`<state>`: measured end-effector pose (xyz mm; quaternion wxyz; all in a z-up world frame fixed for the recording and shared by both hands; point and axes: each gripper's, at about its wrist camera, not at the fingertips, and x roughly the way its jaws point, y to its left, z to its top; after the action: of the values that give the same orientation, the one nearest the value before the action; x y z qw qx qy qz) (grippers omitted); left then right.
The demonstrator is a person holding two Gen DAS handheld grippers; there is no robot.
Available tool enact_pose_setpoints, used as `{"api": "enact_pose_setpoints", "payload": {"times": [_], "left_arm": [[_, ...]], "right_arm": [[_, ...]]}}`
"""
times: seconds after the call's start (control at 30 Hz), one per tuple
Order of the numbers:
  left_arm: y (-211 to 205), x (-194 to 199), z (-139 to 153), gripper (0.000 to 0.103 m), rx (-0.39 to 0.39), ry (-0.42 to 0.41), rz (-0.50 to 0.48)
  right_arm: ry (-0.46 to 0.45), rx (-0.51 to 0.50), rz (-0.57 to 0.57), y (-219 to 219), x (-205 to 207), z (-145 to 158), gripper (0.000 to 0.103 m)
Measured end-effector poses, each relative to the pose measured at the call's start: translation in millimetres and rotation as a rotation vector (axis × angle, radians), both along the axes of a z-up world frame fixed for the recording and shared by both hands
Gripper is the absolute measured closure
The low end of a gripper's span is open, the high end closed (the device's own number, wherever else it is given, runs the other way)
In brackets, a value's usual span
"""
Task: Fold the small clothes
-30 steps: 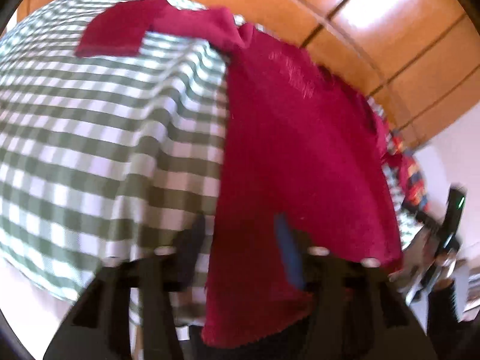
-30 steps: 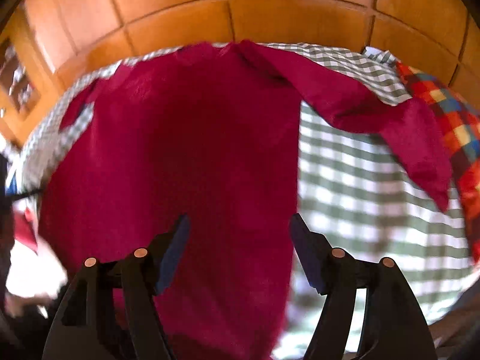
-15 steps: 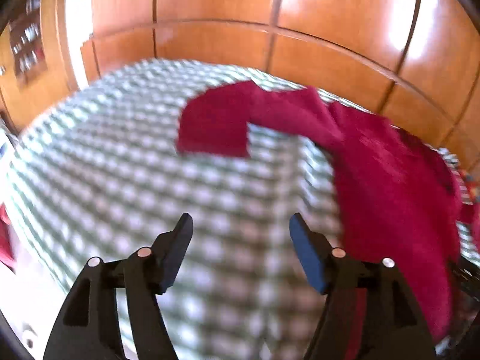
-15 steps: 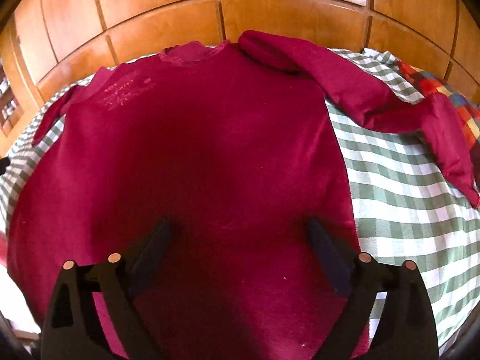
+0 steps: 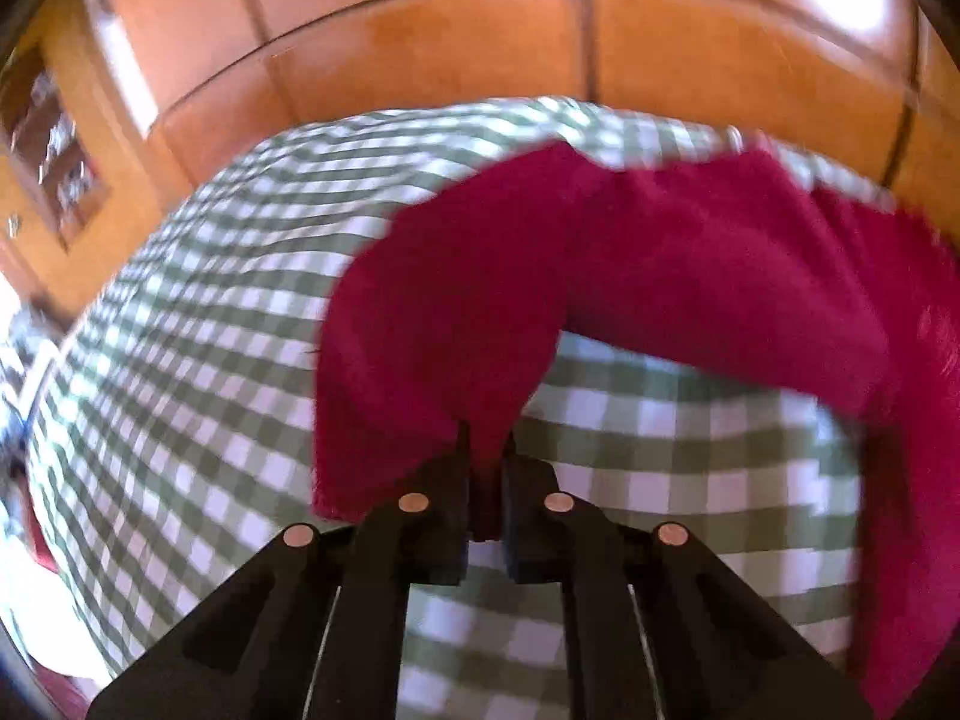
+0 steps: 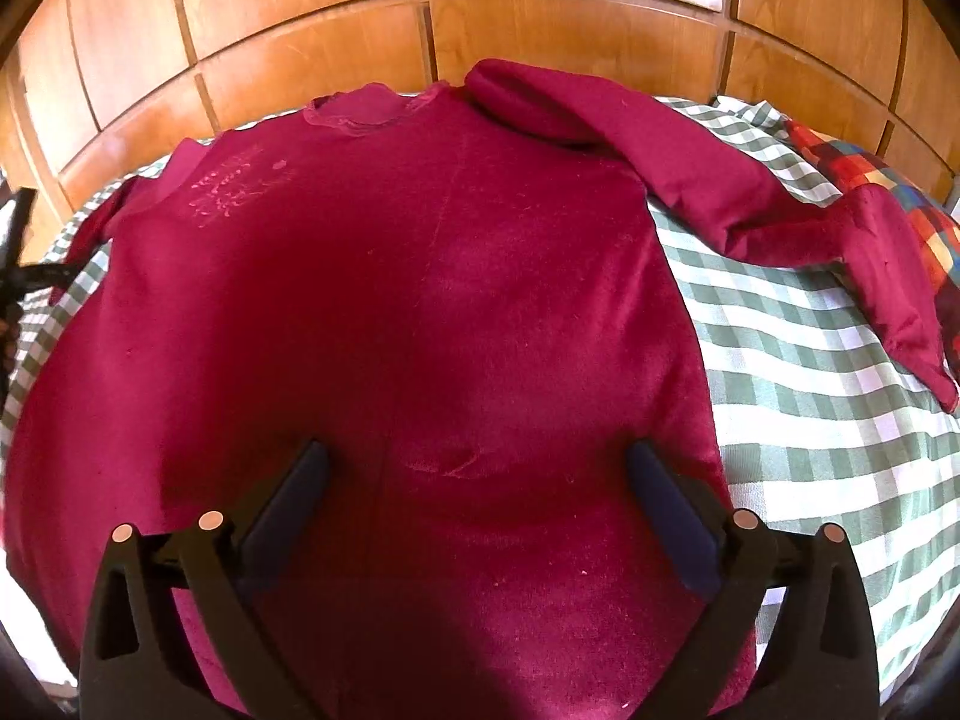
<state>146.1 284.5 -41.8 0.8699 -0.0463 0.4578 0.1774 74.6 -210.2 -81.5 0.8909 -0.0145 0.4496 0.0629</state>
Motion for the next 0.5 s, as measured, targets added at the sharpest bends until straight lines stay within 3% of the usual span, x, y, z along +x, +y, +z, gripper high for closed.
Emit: {"api": "enact_pose_setpoints", "payload": {"times": [0.2, 0.37, 0.5], "left_arm": [[77.2, -67.1, 69.7, 0.097, -0.428, -0.207, 0.088], [131.0, -92.6, 104.8, 0.097, -0.546, -0.251, 0.204], [170.5, -73.4, 107.7, 0.097, -0.504, -0.194, 0.3]], "right_arm": [[0.007, -0.001, 0.008, -0.9, 1.6, 0.6, 0.004], [0.003, -0.009, 0.007, 0.3, 0.7, 0.3, 0.004], [0.001, -0.023, 0.004, 2.9, 0.5, -0.4, 0.004]]}}
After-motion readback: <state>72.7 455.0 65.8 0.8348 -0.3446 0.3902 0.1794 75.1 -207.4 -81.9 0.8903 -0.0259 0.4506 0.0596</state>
